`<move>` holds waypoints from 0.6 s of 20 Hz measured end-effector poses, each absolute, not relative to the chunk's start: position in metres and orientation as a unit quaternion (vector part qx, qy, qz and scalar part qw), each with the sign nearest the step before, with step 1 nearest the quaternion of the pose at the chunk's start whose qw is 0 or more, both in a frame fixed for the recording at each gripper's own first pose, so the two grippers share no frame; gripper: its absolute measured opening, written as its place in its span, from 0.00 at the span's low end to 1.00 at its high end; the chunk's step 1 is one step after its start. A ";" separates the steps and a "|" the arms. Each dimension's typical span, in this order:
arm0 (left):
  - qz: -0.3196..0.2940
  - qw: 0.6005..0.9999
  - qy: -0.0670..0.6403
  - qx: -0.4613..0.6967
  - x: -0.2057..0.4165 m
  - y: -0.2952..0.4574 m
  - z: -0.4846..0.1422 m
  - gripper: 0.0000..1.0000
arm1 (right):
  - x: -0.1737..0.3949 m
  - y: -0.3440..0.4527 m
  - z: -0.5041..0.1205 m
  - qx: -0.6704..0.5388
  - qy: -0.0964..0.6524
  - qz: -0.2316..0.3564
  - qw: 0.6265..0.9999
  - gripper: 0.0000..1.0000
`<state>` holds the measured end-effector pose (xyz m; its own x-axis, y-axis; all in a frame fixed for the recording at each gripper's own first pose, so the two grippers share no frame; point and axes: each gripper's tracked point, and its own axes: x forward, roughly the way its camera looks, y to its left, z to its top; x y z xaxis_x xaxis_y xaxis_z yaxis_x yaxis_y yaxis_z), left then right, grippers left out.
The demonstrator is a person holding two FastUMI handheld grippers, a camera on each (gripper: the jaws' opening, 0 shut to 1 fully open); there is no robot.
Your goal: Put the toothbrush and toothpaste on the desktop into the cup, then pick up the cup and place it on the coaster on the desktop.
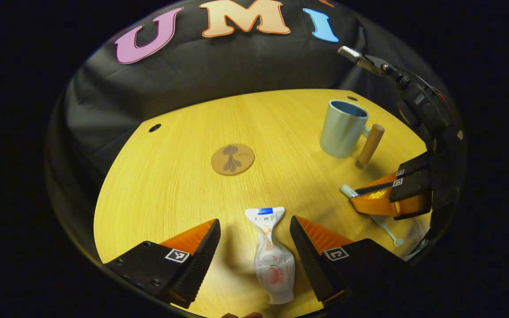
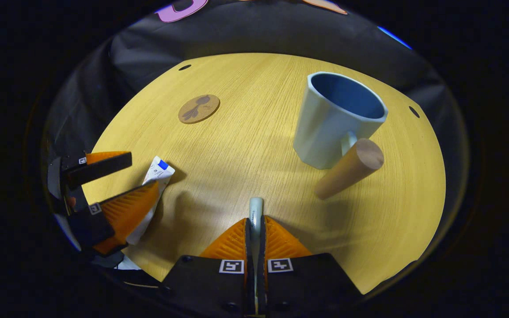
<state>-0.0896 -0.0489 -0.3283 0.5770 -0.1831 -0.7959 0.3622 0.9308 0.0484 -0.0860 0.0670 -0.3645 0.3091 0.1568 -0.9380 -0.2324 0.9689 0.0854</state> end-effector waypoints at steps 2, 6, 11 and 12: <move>-0.155 0.875 0.446 0.104 -0.093 -0.050 -0.337 0.94 | -0.086 0.067 -0.364 -0.035 0.573 0.123 0.809 0.05; -0.151 0.871 0.457 0.101 -0.092 -0.054 -0.344 0.94 | -0.086 0.067 -0.364 -0.035 0.569 0.131 0.811 0.05; -0.130 0.859 0.491 0.056 -0.095 -0.056 -0.349 0.88 | -0.085 0.067 -0.362 -0.036 0.567 0.137 0.812 0.05; -0.134 0.860 0.489 0.057 -0.095 -0.057 -0.347 0.82 | -0.085 0.067 -0.363 -0.037 0.566 0.139 0.812 0.05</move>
